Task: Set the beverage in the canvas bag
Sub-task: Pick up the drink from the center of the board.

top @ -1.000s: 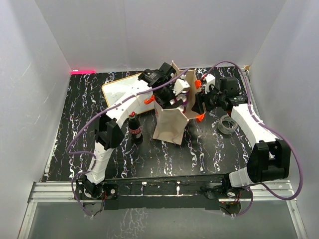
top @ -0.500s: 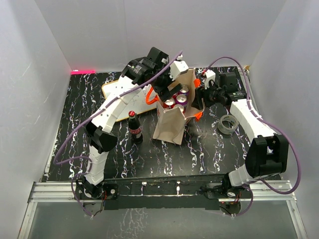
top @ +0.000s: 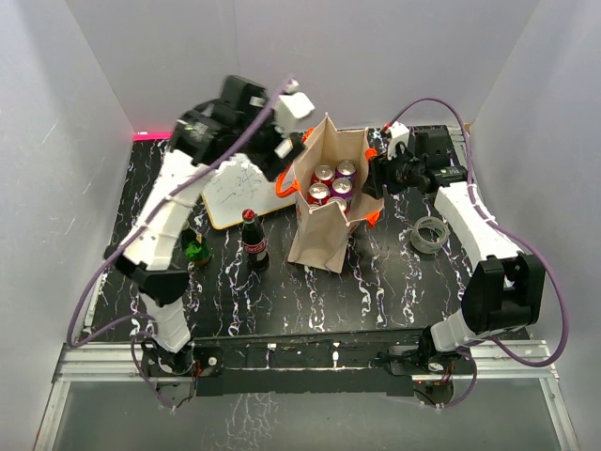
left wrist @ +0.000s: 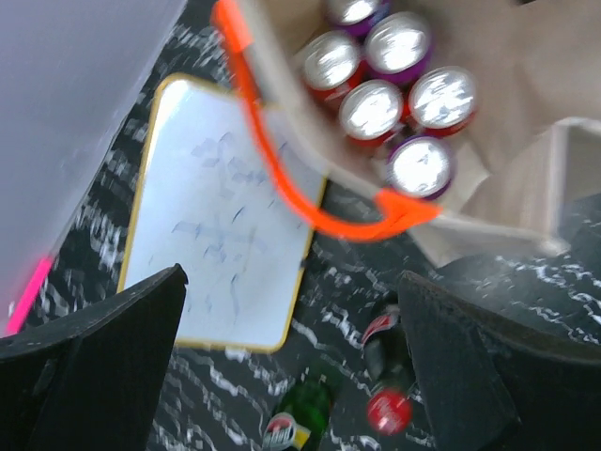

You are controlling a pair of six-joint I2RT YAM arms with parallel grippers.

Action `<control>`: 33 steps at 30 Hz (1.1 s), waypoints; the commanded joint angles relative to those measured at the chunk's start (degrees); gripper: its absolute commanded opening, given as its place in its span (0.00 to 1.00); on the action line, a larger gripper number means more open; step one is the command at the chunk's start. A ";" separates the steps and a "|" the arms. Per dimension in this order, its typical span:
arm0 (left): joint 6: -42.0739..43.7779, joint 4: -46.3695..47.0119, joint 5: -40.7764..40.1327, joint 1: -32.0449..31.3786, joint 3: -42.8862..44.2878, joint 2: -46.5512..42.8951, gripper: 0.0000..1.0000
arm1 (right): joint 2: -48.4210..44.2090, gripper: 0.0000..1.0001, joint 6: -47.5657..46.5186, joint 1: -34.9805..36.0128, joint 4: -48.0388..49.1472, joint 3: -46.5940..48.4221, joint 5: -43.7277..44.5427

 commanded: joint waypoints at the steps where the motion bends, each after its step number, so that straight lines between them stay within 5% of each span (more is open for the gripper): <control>1: -4.46 0.18 -0.77 12.33 -6.80 -8.41 0.93 | 0.67 0.65 1.86 0.74 1.77 3.33 1.15; 14: -11.89 1.11 7.22 42.04 -36.45 -25.91 0.93 | 2.12 0.65 4.96 2.48 2.41 4.49 1.62; 26: -9.69 -0.63 13.95 42.80 -49.90 -26.18 0.91 | 2.70 0.65 7.38 2.69 3.87 4.13 1.29; 33: -8.95 0.10 14.53 42.84 -51.47 -22.05 0.79 | 1.95 0.65 8.38 2.72 4.42 3.51 2.03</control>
